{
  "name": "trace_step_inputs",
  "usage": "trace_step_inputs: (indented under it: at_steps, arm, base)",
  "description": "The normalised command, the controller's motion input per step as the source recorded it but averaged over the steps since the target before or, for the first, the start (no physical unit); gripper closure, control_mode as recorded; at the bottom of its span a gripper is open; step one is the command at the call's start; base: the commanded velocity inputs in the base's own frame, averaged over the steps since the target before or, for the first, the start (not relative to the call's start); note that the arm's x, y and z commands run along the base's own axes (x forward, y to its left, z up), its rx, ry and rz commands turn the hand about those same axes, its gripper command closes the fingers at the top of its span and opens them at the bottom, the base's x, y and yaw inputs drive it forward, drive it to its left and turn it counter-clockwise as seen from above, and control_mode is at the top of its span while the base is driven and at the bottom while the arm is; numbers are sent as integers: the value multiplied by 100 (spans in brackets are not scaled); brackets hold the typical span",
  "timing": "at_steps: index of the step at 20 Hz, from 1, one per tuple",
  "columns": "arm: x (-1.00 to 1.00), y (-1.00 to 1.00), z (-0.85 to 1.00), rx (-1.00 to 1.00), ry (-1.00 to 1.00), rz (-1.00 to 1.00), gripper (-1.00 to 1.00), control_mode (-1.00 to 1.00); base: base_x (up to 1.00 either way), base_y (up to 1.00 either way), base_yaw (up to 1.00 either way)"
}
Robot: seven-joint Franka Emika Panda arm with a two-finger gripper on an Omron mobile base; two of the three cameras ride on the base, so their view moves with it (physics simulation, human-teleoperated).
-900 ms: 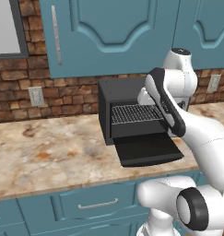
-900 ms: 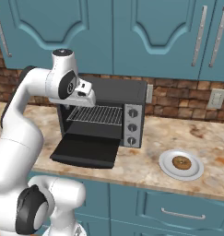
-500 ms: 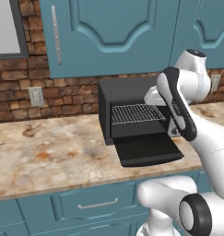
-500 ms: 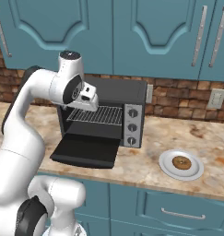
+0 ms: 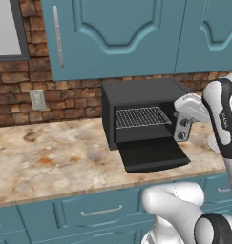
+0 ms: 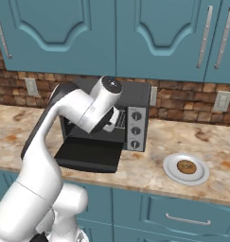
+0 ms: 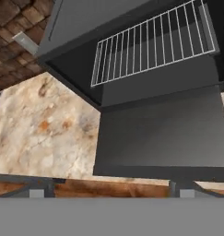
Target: Pick up the bagel from the plate, place it on the toaster oven rack, close the door, and set the timer.
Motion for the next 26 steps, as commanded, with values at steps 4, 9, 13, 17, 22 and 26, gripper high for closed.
trace_step_inputs:
  at_steps: [4, 9, 13, 17, 22, 26]
  arm:
    - [-14, -31, -29, 26, -17, 0, -100, -100]
    - [0, -19, -37, 23, -11, 0, -100, -100]
    - [3, -7, -34, 24, -1, 0, -100, -100]
    - [19, -2, -27, 25, 0, 0, -100, -100]
    - [35, 0, -17, 18, 0, 0, -100, -100]
    - [38, 0, -11, 7, 0, 0, -100, -100]
  base:
    - [0, 0, 0]
    - [0, 0, 0]
    - [0, 0, 0]
    - [0, 0, 0]
    - [0, 0, 0]
    - [0, 0, 0]
